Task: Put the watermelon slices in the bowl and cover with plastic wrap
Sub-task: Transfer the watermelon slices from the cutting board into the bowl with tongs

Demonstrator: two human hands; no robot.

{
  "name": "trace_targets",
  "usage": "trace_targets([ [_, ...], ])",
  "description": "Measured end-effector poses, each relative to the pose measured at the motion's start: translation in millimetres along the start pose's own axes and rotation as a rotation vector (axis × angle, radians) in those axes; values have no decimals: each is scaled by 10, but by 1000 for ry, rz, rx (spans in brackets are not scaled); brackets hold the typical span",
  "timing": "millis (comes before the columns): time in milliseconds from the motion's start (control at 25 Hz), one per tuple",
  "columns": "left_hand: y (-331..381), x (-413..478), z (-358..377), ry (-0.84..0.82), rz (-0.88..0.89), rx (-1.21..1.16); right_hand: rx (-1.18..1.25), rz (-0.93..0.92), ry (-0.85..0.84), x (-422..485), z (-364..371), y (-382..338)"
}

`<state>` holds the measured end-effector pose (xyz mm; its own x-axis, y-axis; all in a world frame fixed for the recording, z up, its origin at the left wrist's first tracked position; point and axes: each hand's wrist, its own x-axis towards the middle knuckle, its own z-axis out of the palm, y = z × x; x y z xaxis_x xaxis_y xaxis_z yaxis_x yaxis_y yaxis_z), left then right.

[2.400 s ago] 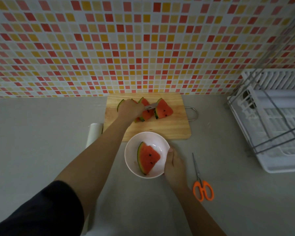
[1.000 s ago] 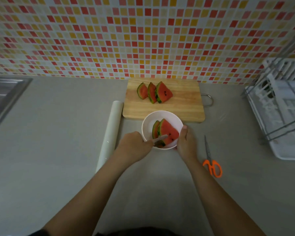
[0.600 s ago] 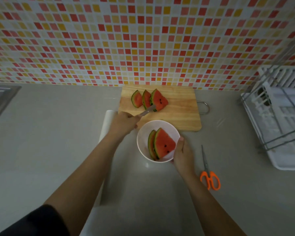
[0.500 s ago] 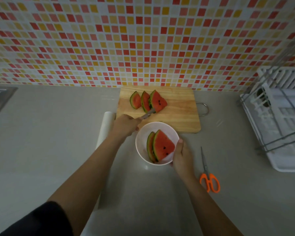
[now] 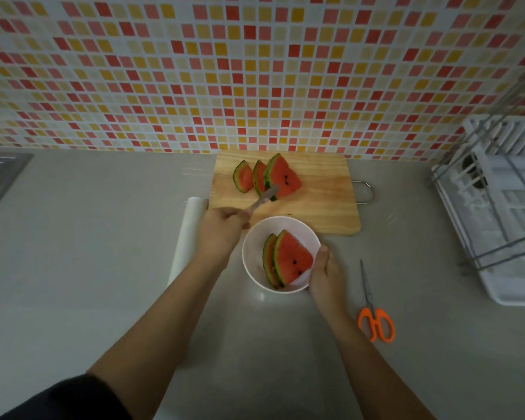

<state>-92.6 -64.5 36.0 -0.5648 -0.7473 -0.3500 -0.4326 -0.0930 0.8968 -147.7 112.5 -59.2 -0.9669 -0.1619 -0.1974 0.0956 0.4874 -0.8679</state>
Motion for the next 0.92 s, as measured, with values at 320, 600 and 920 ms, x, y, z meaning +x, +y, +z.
trace_targets([
  [320, -570, -1101, -255, -34, -35, 179, -18, 13, -19, 6, 3, -19],
  [600, -225, -955, -220, -231, 12, 654, 7, 65, -25, -25, 15, -67],
  [920, 96, -393, -478, -53, 89, 535, 12, 13, -8, -16, -8, -48],
])
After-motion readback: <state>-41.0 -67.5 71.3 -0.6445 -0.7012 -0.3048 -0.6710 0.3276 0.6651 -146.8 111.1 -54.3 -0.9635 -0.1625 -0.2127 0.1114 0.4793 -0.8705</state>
